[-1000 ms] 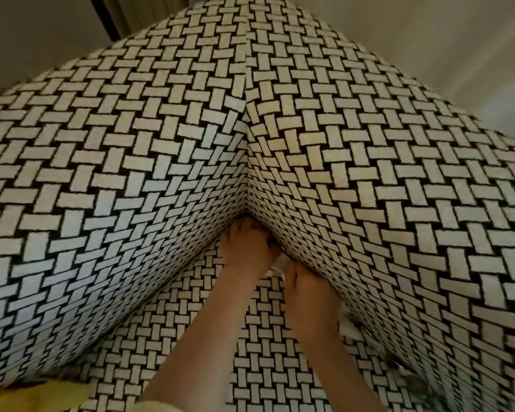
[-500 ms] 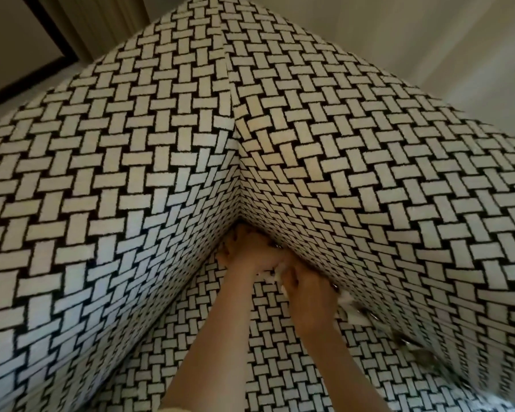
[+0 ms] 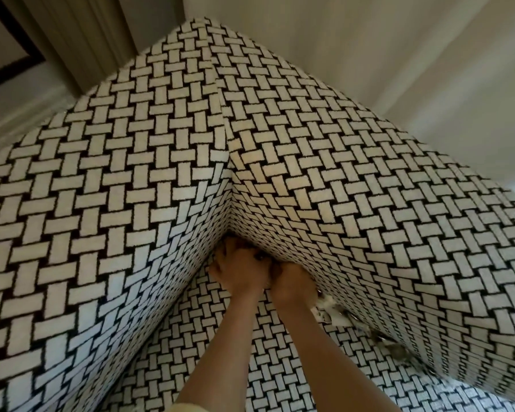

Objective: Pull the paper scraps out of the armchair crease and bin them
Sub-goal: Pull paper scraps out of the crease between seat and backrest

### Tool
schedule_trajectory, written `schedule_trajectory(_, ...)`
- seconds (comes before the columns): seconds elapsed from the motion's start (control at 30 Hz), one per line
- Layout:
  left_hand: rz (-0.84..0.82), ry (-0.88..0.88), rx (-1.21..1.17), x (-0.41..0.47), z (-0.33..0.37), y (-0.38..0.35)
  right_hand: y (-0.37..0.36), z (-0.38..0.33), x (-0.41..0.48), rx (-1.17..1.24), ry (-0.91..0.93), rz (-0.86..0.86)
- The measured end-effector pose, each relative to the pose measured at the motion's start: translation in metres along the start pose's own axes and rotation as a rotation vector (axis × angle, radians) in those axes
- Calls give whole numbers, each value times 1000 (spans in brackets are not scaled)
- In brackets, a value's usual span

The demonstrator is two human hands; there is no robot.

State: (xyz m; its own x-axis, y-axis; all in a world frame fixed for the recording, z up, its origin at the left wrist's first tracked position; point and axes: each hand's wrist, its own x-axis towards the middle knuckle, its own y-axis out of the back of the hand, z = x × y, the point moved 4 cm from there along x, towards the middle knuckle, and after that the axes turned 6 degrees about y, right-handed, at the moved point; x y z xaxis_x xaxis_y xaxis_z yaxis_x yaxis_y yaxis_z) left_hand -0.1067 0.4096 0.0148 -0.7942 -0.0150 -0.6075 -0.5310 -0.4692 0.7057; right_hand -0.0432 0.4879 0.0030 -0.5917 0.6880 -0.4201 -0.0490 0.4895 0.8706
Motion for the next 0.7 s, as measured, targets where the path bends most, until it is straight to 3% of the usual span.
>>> schedule_trajectory(0.23, -71, -17, -86, 11, -8, 2, -12, 3, 7, 114, -156, 34)
schedule_trajectory(0.4, -180, -101, -73, 17, -9, 13, -2, -1, 3, 92, -41, 98)
schedule_trajectory(0.7, -132, -100, -97, 19, -12, 8, -1, 3, 3, 259, 133, 94)
